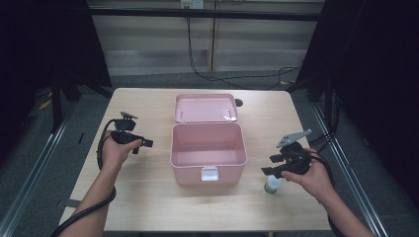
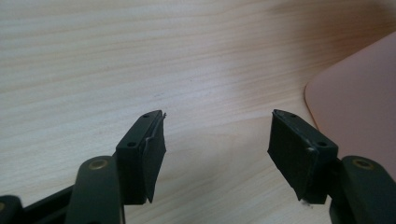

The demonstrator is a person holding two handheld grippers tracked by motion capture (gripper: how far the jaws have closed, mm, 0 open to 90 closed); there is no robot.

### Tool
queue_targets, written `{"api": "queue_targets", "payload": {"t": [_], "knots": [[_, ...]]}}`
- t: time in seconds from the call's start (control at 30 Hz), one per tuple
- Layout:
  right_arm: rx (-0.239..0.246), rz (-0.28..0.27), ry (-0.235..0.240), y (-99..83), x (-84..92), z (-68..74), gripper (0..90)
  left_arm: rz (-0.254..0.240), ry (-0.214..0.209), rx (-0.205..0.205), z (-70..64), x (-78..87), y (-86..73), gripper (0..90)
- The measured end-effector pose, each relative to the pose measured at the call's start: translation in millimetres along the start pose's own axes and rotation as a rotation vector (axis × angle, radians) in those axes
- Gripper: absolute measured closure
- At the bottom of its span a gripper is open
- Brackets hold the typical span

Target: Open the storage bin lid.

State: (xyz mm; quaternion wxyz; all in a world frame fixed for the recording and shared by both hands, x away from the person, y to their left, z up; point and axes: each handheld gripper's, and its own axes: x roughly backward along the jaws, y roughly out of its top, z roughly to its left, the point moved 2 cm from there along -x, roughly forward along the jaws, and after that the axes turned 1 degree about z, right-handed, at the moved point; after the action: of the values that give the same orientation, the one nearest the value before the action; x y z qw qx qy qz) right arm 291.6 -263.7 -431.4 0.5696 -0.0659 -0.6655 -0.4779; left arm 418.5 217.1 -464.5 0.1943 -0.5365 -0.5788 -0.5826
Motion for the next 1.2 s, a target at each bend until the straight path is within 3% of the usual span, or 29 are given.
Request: {"api": "queue_targets", "payload": {"t": [0.17, 0.57, 0.8, 0.87, 1.03, 1.2], "knots": [[0.001, 0.022, 0.003, -4.9, -3.6, -0.4, 38.5, -0.001, 0.032, -0.016, 1.1, -7.2, -7.4, 35.9], [0.003, 0.053, 0.002, -15.0, -6.0, -1.1, 36.0, -0.032, 0.038, -0.016, 7.6, -24.3, -28.7, 34.5], [0.004, 0.061, 0.003, -17.0, -7.5, -0.2, 34.4, -0.094, 0.036, -0.07, 4.5, -26.2, -37.2, 29.3], [0.009, 0.061, -0.001, -16.7, -6.5, 0.2, 34.0, -0.104, 0.045, -0.111, 3.6, -26.6, -40.0, 27.8], [0.006, 0.071, -0.002, -16.9, -5.4, 0.9, 33.2, -0.15, 0.068, -0.17, 0.4, -29.0, -47.3, 24.2], [0.01, 0.079, 0.002, -16.8, -6.5, 2.2, 32.7, -0.182, 0.076, -0.203, -1.2, -30.7, -52.5, 21.8]]}}
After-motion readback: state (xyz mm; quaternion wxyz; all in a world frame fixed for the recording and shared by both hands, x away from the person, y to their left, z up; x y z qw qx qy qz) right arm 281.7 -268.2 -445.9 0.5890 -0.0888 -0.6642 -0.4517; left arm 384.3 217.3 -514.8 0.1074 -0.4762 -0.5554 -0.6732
